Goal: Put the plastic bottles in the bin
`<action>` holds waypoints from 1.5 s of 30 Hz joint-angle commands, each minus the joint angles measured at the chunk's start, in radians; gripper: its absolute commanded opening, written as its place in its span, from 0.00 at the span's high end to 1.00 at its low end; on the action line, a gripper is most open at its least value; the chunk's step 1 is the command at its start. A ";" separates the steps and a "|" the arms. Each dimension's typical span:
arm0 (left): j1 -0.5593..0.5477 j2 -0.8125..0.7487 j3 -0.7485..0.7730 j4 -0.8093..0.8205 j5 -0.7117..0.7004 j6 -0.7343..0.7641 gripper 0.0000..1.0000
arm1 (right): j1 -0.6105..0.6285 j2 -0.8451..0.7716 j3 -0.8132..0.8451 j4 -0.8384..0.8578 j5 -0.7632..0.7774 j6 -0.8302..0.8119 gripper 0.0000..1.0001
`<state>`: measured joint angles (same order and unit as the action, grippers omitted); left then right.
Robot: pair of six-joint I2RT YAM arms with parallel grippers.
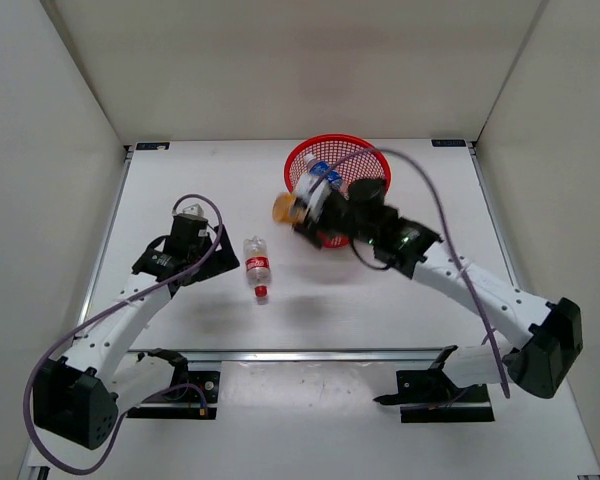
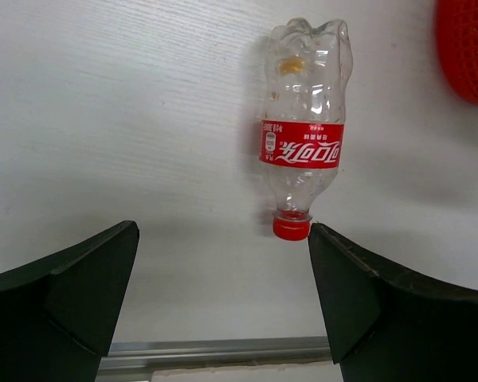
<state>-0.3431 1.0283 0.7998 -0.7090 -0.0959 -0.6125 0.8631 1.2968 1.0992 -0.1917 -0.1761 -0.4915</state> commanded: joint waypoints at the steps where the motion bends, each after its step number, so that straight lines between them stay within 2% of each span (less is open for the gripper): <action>1: -0.002 0.016 0.027 0.088 0.031 -0.018 0.01 | -0.160 0.005 0.166 0.044 0.004 0.077 0.72; 4: -0.014 0.073 0.033 0.114 0.012 -0.029 0.01 | -0.254 0.099 0.304 0.025 0.058 0.099 0.64; 6: -0.027 0.113 0.045 0.134 0.015 -0.026 0.01 | -0.315 0.162 0.376 -0.006 0.116 0.139 0.67; 9: -0.046 0.189 0.075 0.163 0.030 -0.015 0.01 | -0.389 0.246 0.419 -0.043 0.113 0.198 0.65; 12: -0.083 0.272 0.120 0.181 0.035 0.009 0.01 | -0.426 0.294 0.439 -0.069 0.151 0.251 0.51; 14: -0.097 0.329 0.150 0.186 0.030 0.014 0.02 | -0.443 0.297 0.435 -0.055 0.152 0.271 0.22; 16: -0.106 0.360 0.165 0.206 0.042 0.020 0.01 | -0.443 0.289 0.435 -0.042 0.129 0.274 0.05; 17: -0.105 0.386 0.165 0.221 0.071 0.023 0.01 | -0.429 0.282 0.435 -0.040 0.124 0.268 0.01; 20: -0.111 0.429 0.161 0.249 0.085 0.031 0.02 | -0.418 0.234 0.429 -0.038 0.153 0.254 0.01; 24: -0.123 0.498 0.153 0.281 0.096 0.028 0.01 | -0.432 0.141 0.397 -0.060 0.224 0.318 0.01; 29: -0.143 0.627 0.184 0.305 0.116 0.040 0.02 | -0.565 -0.023 0.210 -0.110 0.204 0.456 0.01; 31: -0.151 0.654 0.194 0.309 0.117 0.033 0.12 | -0.629 -0.117 0.119 -0.132 0.187 0.531 0.01; 34: -0.151 0.670 0.202 0.312 0.104 0.028 0.40 | -0.746 -0.213 0.012 -0.193 0.110 0.565 0.00; 37: -0.128 0.633 0.205 0.307 0.097 0.017 0.57 | -0.818 -0.298 -0.085 -0.222 0.108 0.577 0.00; 39: -0.110 0.563 0.226 0.278 0.076 0.026 0.61 | -0.861 -0.333 -0.152 -0.248 0.135 0.587 0.01; 42: -0.109 0.448 0.314 0.235 0.003 0.036 0.61 | -0.970 -0.378 -0.226 -0.317 0.141 0.614 0.01; 45: -0.134 0.394 0.535 0.233 -0.054 0.068 0.61 | -1.067 -0.407 -0.274 -0.359 0.090 0.605 0.01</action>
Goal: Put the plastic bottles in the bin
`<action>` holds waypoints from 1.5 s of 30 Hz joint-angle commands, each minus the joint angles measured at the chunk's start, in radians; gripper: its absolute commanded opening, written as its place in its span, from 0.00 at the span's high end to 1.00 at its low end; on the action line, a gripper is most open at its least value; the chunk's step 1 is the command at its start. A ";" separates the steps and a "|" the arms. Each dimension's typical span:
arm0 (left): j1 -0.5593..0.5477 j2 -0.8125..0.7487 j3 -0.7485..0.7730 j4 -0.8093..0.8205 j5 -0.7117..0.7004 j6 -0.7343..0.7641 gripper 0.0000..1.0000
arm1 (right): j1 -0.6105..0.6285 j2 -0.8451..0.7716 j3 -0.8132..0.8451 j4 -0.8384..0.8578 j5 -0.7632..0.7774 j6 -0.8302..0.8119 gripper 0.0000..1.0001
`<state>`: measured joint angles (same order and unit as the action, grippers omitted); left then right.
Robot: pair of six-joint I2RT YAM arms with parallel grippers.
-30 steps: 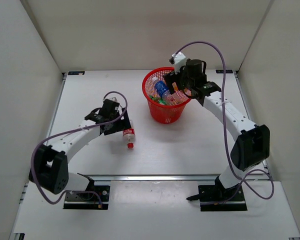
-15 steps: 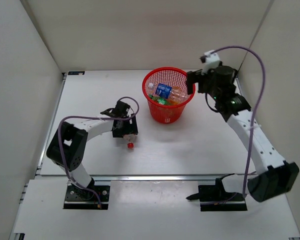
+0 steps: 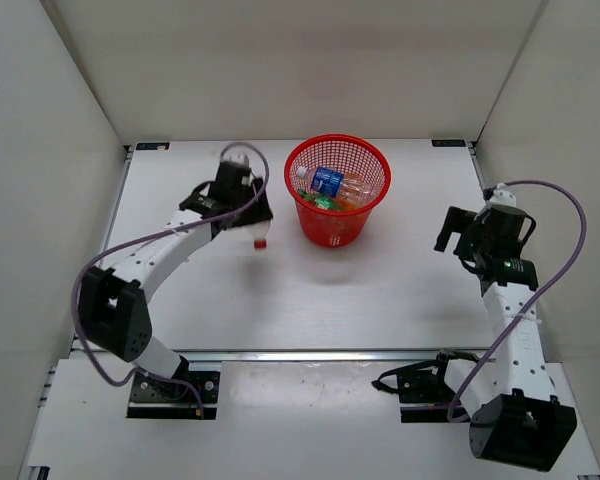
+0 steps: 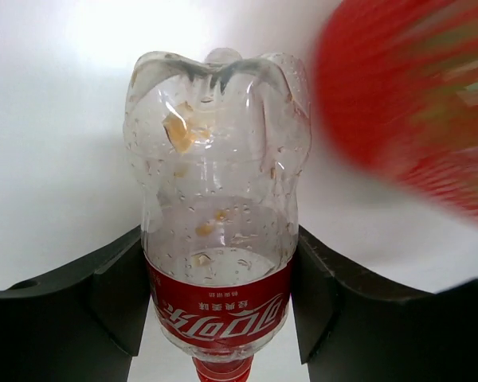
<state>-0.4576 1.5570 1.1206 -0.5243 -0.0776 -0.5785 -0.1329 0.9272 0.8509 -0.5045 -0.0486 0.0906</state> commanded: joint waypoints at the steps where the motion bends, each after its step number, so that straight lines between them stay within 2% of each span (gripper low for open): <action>1: -0.027 -0.112 0.267 0.049 -0.082 0.057 0.62 | -0.083 -0.045 -0.047 -0.057 -0.031 0.018 0.01; 3: -0.079 -0.039 0.492 0.031 -0.067 0.101 0.56 | -0.089 -0.082 -0.079 -0.055 -0.019 0.008 0.00; 6: -0.137 0.145 0.758 -0.017 -0.027 0.115 0.56 | -0.059 -0.117 -0.108 -0.060 0.021 0.004 0.01; 9: -0.165 0.302 0.925 -0.049 0.042 0.094 0.51 | -0.037 -0.154 -0.118 -0.060 0.046 -0.003 0.01; 12: -0.176 0.414 0.973 -0.005 0.099 0.054 0.50 | -0.042 -0.169 -0.128 -0.052 0.027 -0.003 0.01; 14: -0.178 0.458 1.001 -0.005 0.125 0.039 0.45 | -0.050 -0.166 -0.124 -0.055 0.015 -0.003 0.01; 15: -0.188 0.486 1.024 -0.017 0.146 0.042 0.36 | -0.048 -0.159 -0.115 -0.061 0.013 -0.005 0.01; 17: -0.202 0.494 1.070 -0.043 0.156 0.043 0.02 | -0.040 -0.146 -0.093 -0.084 0.003 -0.021 0.01; 22: -0.234 0.411 1.102 -0.080 0.099 0.124 0.01 | -0.008 -0.137 -0.064 -0.095 0.001 -0.026 0.01; 25: -0.245 0.289 1.029 -0.086 0.079 0.160 0.02 | 0.033 -0.139 -0.053 -0.103 0.016 -0.023 0.01; 29: -0.242 0.069 0.765 -0.075 -0.059 0.178 0.02 | 0.042 -0.116 -0.018 -0.130 0.016 -0.012 0.00; 30: -0.222 -0.008 0.718 -0.086 -0.068 0.171 0.02 | 0.042 -0.116 -0.003 -0.137 0.021 -0.012 0.00; 33: -0.140 -0.229 0.399 -0.123 -0.187 0.123 0.01 | 0.041 -0.076 0.036 -0.176 0.046 0.026 0.01; 34: -0.122 -0.314 0.348 -0.129 -0.209 0.097 0.01 | 0.041 -0.065 0.048 -0.189 0.076 0.026 0.01; 36: -0.015 -0.412 0.181 -0.234 -0.278 0.072 0.02 | 0.030 -0.042 0.077 -0.215 0.093 0.022 0.01; 39: 0.112 -0.532 0.038 -0.366 -0.333 0.054 0.01 | 0.030 -0.059 0.062 -0.201 0.078 0.015 0.01; 41: 0.143 -0.633 -0.025 -0.382 -0.349 0.045 0.01 | 0.047 -0.074 0.042 -0.178 0.082 0.033 0.01; 45: 0.143 -0.721 -0.064 -0.391 -0.355 0.009 0.02 | 0.027 -0.080 0.060 -0.160 0.028 0.046 0.01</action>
